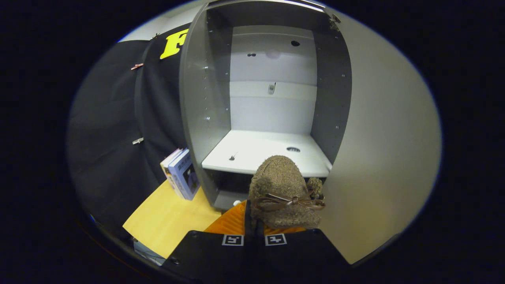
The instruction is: Open the shoe cabinet door, grab the shoes and put them into the shoe cabinet, then close the shoe cabinet door.
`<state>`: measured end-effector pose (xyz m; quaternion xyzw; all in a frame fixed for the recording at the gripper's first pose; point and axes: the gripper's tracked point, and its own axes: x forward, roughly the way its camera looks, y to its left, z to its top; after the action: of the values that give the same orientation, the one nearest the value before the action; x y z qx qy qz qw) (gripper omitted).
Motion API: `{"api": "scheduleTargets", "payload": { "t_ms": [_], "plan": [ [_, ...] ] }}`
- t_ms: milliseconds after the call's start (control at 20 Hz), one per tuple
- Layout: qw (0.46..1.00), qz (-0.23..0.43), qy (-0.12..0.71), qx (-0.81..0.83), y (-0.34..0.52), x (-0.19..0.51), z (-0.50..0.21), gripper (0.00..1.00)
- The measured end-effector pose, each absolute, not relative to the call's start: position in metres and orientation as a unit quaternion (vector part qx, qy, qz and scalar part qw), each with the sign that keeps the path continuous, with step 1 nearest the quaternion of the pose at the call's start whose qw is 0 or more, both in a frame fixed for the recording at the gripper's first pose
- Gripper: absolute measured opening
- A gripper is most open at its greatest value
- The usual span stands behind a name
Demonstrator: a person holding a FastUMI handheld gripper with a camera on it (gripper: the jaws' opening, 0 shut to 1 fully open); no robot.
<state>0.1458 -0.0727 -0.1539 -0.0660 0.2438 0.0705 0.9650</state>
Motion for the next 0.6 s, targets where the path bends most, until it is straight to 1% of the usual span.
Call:
{"api": "scheduleTargets", "payload": {
  "t_ms": [200,450,600],
  "plan": [
    [0.968,0.049,0.24,-0.058,-0.06,0.21,-0.14,0.05],
    [0.97,0.024,0.239,-0.049,-0.053,0.293,-0.145,0.05],
    [0.97,0.006,0.238,-0.049,-0.062,0.337,-0.153,0.05]
  ]
}}
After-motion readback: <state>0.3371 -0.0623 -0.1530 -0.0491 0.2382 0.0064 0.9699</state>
